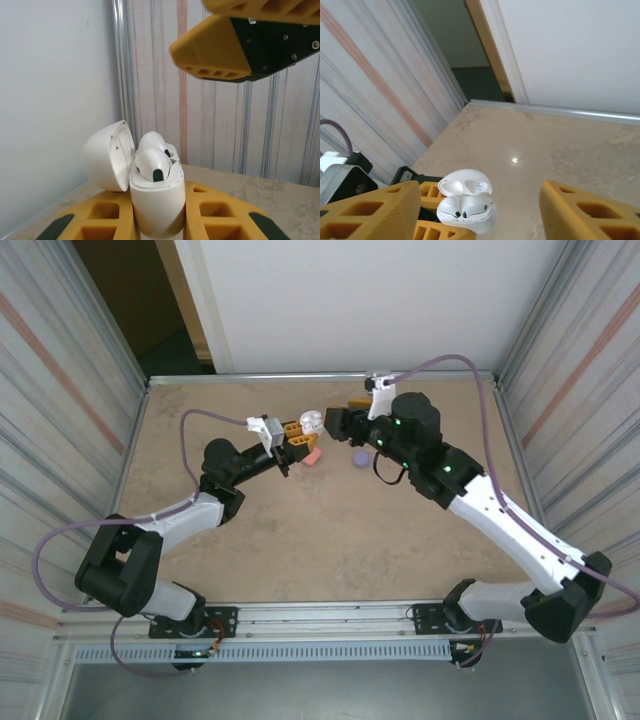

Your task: Insert the wireless bluetooth earbuds into the charging case

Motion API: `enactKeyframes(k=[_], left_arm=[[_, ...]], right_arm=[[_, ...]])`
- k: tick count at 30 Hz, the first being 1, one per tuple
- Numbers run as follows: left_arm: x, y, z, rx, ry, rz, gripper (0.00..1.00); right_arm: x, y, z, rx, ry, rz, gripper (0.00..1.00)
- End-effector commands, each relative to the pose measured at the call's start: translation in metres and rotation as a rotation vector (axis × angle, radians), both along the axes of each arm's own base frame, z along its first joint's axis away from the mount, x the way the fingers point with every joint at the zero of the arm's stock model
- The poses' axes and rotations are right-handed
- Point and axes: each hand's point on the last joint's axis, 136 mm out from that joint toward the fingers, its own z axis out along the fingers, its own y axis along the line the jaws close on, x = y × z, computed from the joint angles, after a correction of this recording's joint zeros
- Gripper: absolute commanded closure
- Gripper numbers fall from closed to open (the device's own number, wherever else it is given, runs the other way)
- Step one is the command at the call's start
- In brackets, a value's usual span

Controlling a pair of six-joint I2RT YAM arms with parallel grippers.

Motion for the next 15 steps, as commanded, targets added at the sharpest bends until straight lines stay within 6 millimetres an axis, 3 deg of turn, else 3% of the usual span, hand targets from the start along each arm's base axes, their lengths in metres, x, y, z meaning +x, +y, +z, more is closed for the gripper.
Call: enactKeyframes(k=[1, 10, 15], left_arm=[[-0.010, -0.006, 0.022, -0.036, -0.065, -0.066, 1.00], [-0.022, -0.012, 0.026, -0.037, -0.079, -0.153, 1.00], [-0.027, -0.014, 0.028, -0.041, -0.097, -0.175, 1.00]], right_arm=[[-0.005, -0.018, 0.005, 0.018, -0.035, -0.009, 0.30], [-0.021, -0.046, -0.005, 0.118, -0.011, 0.047, 0.01], [-0.029, -0.045, -0.016, 0.217, 0.054, 0.178, 0.01]])
